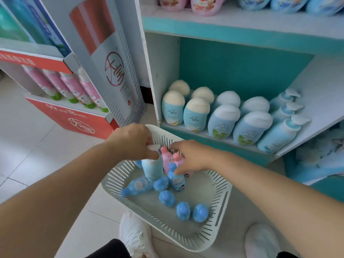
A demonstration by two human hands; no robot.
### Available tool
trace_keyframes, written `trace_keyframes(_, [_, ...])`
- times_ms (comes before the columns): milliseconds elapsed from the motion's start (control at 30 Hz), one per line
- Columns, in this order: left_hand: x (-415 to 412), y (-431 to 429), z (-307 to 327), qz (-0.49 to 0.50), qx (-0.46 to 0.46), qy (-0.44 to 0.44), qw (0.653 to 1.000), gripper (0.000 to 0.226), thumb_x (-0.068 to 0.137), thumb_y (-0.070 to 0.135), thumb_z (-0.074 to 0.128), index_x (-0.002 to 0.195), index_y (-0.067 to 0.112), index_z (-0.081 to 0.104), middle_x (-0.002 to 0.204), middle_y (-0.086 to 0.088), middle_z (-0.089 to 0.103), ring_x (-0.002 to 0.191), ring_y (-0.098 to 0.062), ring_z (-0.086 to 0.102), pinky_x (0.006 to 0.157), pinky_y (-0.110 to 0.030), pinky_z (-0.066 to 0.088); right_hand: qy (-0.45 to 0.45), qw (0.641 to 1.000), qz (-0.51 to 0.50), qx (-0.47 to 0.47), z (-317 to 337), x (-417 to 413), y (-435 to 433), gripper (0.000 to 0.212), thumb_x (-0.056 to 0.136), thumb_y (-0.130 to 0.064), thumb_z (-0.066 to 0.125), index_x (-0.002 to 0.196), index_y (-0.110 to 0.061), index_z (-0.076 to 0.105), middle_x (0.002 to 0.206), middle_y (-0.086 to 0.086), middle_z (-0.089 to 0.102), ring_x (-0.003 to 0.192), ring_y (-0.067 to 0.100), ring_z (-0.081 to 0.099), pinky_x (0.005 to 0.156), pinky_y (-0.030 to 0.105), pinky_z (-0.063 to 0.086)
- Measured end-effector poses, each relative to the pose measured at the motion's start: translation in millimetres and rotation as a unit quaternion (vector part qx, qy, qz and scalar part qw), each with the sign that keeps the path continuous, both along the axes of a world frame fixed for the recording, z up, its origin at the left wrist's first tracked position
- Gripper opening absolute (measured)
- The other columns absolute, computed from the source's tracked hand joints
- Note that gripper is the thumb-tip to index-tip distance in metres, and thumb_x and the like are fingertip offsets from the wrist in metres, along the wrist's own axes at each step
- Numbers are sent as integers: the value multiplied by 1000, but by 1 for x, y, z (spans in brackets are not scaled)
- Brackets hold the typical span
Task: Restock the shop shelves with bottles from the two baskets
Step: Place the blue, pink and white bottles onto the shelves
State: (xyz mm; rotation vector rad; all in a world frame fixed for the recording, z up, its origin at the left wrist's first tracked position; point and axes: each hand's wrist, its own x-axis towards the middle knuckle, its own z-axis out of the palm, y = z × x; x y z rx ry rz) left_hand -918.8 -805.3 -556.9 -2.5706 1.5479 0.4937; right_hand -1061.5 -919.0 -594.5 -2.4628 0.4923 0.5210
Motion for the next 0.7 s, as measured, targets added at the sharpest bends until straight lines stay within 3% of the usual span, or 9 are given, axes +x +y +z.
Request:
trace_keyframes(67, [-8,-11,20,7,-49,15,999,32,63,51,65,82,25,68,77,8,64,75,-16,60,72,-32,55,-34,996,-64,60,10,-5,0,90,72,-33,78,145,-23,27,140,-1,43,123,16,46,91,22,36])
trace_keyframes(167, [-21,-27,44,16,-114,58,992,25,63,47,67,76,25,66,70,9,62,63,-13,59,69,-35,56,-89,976,-148,132,23,-15,-2,100,69,-31,81,147,-24,20,150,-5,29,135,12,32,103,23,29])
trace_keyframes(233, [-32,-39,56,18,-154,80,985,19,66,44,70,72,26,63,68,10,61,64,-12,58,70,-35,56,-125,966,-190,122,28,-23,-3,92,68,-31,82,143,-22,29,139,-6,43,126,11,42,97,22,35])
trace_keyframes(333, [-47,-55,67,33,-237,125,963,19,62,43,72,68,26,64,66,8,62,68,-14,59,69,-33,54,-205,929,-290,107,29,-38,-5,62,68,-31,80,119,-21,49,102,-11,58,97,10,55,75,22,44])
trace_keyframes(500, [-75,-83,69,20,-303,176,936,14,71,27,72,78,16,68,73,2,62,66,-15,52,60,-22,43,-296,877,-370,82,26,-61,-10,42,70,-34,76,104,-22,55,95,-12,58,91,10,56,75,26,45])
trace_keyframes(633, [-95,-101,61,-36,-254,251,933,37,67,34,79,96,22,59,89,11,54,78,-4,54,69,-12,43,-323,847,-421,46,20,-83,-19,33,71,-39,74,96,-29,57,87,-13,62,86,10,60,76,30,49])
trace_keyframes(700, [-106,-108,49,-42,-213,290,932,53,63,38,81,107,26,54,97,12,55,88,-6,57,78,-18,48,-325,835,-443,35,17,-94,-28,29,71,-42,74,91,-32,56,83,-12,65,80,10,61,73,31,51])
